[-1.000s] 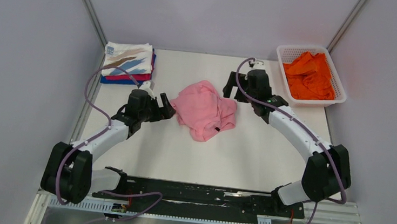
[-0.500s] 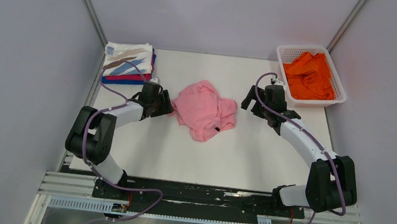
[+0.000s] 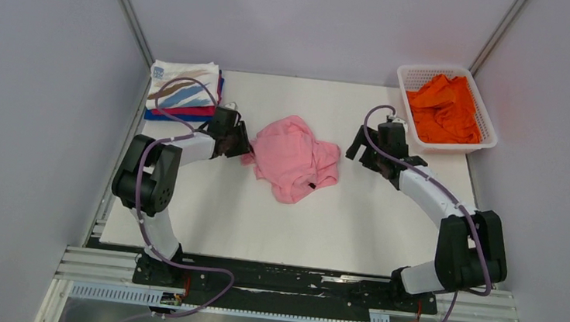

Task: Fold and stack the t-shirts
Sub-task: Flatten out the tshirt

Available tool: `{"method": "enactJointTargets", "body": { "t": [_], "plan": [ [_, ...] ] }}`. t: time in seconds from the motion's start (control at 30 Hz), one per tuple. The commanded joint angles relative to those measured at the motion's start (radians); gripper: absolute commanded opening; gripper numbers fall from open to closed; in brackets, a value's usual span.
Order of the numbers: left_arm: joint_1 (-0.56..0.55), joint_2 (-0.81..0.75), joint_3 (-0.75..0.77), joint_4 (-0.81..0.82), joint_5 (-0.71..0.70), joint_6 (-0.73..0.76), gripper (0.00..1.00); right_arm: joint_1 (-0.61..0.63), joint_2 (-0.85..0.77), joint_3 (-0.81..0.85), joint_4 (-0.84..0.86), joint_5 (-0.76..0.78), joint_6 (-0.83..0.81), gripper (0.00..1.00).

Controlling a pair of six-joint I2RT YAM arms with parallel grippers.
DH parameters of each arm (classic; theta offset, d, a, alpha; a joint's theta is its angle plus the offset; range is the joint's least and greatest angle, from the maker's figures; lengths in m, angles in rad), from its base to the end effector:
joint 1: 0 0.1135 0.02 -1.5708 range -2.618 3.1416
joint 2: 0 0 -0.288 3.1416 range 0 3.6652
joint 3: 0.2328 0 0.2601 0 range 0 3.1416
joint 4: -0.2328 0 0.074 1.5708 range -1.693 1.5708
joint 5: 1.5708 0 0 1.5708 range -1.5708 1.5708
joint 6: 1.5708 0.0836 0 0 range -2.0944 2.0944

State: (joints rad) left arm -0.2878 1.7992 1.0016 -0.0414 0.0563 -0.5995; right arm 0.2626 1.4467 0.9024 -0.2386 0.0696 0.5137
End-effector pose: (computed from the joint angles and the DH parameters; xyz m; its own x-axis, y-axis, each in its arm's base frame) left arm 0.3919 -0.1209 0.1377 -0.7692 -0.3598 -0.5281 -0.1388 0.9007 -0.4116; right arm 0.3332 0.0836 0.2085 -0.6971 0.3202 -0.6415 0.1507 0.9402 0.3056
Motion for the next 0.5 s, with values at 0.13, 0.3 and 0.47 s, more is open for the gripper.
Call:
{"method": "enactJointTargets", "body": {
  "t": [0.13, 0.3, 0.47],
  "plan": [
    [-0.014, 0.054, 0.006, -0.015, 0.057, 0.017, 0.04, -0.005, 0.181, 0.143, 0.083, -0.105, -0.025, 0.92],
    [-0.014, -0.019, -0.022, -0.042, -0.048, 0.022, 0.00, -0.006, 0.328, 0.247, 0.084, -0.189, -0.017, 0.81],
    [-0.014, -0.107, -0.057, -0.092, -0.162, 0.020, 0.00, -0.004, 0.430, 0.302, 0.090, -0.276, -0.005, 0.61]
  ]
}}
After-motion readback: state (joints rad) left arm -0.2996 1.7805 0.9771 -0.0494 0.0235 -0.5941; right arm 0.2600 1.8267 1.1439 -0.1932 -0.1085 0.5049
